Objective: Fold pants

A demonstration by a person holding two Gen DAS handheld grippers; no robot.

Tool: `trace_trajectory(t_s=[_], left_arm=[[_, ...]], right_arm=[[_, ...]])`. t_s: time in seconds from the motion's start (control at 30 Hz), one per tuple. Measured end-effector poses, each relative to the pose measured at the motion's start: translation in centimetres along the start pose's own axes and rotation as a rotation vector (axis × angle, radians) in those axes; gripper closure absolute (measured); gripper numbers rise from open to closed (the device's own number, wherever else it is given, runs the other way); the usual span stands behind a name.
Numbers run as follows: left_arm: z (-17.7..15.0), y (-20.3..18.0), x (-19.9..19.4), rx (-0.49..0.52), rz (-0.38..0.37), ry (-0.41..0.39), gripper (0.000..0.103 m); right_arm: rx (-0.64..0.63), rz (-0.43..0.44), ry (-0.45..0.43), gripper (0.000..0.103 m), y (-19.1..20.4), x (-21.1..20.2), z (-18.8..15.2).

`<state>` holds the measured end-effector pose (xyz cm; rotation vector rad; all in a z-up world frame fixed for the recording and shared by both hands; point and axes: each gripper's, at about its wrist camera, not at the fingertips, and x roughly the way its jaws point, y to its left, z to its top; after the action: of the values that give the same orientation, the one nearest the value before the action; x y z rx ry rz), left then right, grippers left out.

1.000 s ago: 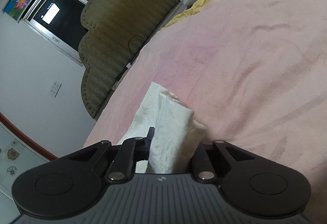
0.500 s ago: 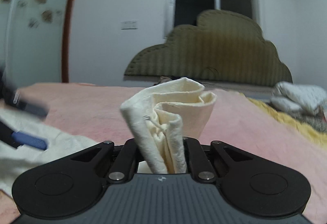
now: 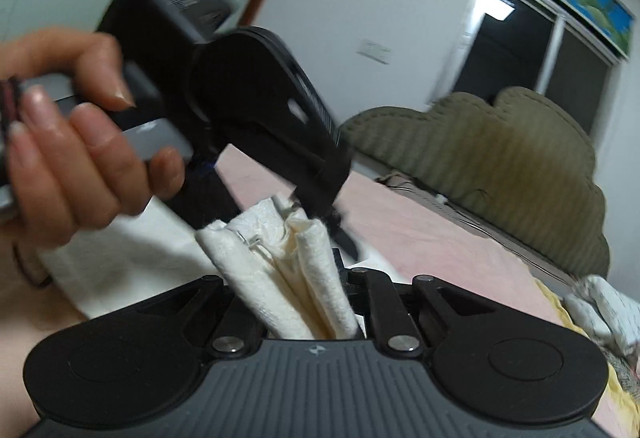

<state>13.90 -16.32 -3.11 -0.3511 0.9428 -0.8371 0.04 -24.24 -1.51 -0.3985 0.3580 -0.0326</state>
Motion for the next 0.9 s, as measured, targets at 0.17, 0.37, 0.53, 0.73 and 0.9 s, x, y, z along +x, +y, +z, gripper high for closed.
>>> trace_trajectory(t_s=[0.17,0.37,0.53,0.73,0.9], left_arm=[[1.2,-0.4,-2.7,0.246,0.221,-0.038,0.088],[1.3,1.9,-4.1,0.393,0.416,-0.051,0.088],[0.5,3.5,-4.2,0.44,0.466,-0.067,0.082],[-0.1,4.1,-5.5,0.459,0.623,-0.159,0.031],[0.4,6.0,-9.9,0.432,0.833,-0.27,0.026]], right_arm=[[-0.019,0.102,0.006,0.093,3.1,2.2,2.3],[-0.052,0.209,-0.009,0.093,6.7,5.0,4.5],[-0.08,0.241,0.009,0.093,8.5,6.6,4.8],[-0.187,0.213,0.064,0.057,10.7,6.3,4.5],[-0.051,0.424,0.02,0.041,7.4,2.5,5.3]])
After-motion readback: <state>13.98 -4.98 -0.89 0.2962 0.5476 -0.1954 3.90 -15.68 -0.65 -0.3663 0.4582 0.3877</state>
